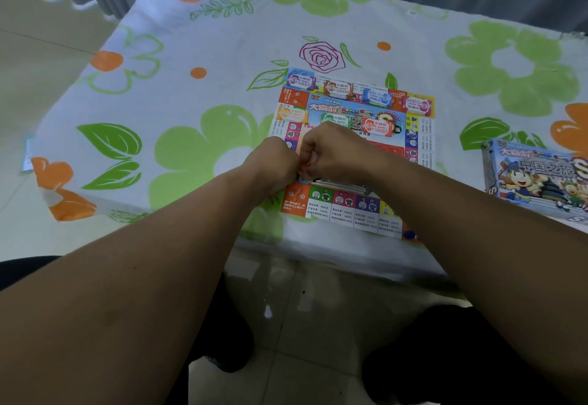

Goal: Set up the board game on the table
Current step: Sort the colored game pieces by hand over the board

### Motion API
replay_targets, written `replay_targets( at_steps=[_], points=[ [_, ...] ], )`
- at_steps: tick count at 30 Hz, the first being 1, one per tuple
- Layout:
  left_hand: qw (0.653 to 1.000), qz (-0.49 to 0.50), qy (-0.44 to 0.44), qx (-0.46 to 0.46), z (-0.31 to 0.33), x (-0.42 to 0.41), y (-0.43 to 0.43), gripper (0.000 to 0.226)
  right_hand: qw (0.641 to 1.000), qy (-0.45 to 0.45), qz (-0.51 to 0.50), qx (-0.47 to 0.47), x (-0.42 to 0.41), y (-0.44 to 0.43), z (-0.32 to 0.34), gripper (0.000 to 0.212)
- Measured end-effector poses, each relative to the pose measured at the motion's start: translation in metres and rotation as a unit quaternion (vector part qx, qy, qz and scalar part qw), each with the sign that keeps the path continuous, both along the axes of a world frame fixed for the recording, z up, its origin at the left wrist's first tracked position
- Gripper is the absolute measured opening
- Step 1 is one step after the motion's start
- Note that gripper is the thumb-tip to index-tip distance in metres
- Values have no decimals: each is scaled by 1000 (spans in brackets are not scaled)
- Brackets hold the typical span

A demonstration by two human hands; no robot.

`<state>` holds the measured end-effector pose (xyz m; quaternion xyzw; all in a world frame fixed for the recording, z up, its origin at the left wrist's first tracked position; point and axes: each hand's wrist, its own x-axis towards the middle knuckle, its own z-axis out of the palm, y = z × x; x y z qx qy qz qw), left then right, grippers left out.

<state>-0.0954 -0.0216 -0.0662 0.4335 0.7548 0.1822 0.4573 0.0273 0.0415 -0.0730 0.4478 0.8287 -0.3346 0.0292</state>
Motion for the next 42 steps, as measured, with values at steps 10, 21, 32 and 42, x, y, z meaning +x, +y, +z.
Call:
replay_targets(
  at_steps=[10,21,32,42],
  points=[
    [999,-23,-32,-21,-6,-8,2,2,1000,-3,-12,16,-2,-6,2,15],
    [994,28,-90,-59,-12,-10,2,29,999,-17,-41,-28,-4,-4,1,6],
    [983,73,-151,-80,-15,-11,2,28,999,-27,-25,10,-6,-12,7,8],
    [967,144,-202,-61,-9,-13,2,14,999,-12,-49,1,-5,-14,3,18]
  ],
)
